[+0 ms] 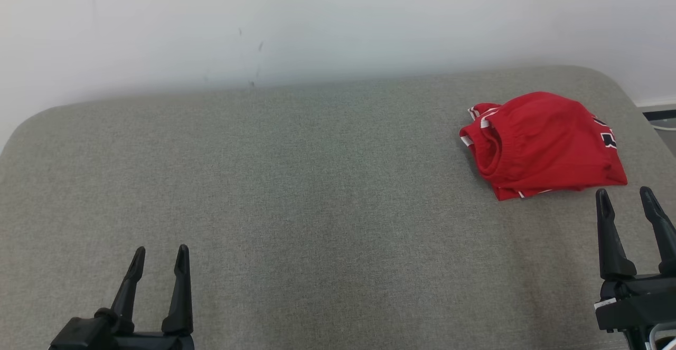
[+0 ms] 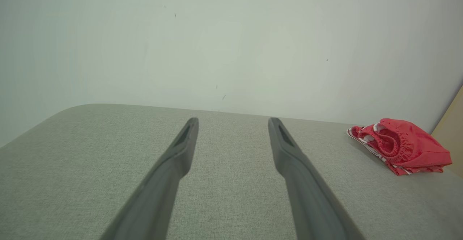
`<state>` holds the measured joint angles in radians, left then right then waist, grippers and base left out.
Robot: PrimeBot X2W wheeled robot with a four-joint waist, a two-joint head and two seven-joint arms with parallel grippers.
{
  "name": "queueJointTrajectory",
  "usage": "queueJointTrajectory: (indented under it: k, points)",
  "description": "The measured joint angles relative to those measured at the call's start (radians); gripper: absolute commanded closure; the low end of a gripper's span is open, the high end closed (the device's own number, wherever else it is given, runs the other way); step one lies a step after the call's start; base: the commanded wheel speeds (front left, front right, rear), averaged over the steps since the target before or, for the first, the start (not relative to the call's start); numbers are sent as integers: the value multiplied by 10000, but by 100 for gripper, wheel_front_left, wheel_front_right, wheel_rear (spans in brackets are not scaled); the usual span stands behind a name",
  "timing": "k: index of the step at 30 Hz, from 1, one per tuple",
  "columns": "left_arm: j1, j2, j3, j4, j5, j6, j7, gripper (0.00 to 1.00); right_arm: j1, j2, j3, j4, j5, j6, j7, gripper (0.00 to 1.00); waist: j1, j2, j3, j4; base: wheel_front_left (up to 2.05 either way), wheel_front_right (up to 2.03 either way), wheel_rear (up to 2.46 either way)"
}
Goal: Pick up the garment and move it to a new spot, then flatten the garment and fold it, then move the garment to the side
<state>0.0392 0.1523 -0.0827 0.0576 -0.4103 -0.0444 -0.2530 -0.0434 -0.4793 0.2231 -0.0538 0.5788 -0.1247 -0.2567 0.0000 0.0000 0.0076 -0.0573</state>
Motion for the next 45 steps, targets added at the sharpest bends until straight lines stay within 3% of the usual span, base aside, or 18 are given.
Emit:
queueJointTrajectory:
  k: [11, 12, 24, 45]
  points:
    - [-80, -8, -12, 6, 71, -105, 0, 0, 144, 194, -174, -155, -186, 8, 0, 0, 0, 0, 125, 42, 0, 0, 0]
    - [-101, -8, -13, 13, 71, -182, 0, 100, 144, 203, -199, -163, -213, 17, 0, 100, 0, 0, 134, 49, 0, 0, 0]
    - [108, -205, 71, 566, -477, -180, 249, 100, 366, 857, -284, 351, 401, 155, 267, 100, 1, 0, 129, 94, 0, 0, 0]
    - [-123, -376, 462, 961, -3302, -276, 1118, 100, 305, 1668, -1081, 1030, 2673, 646, 1149, 100, 0, 0, 87, 209, 0, 0, 0]
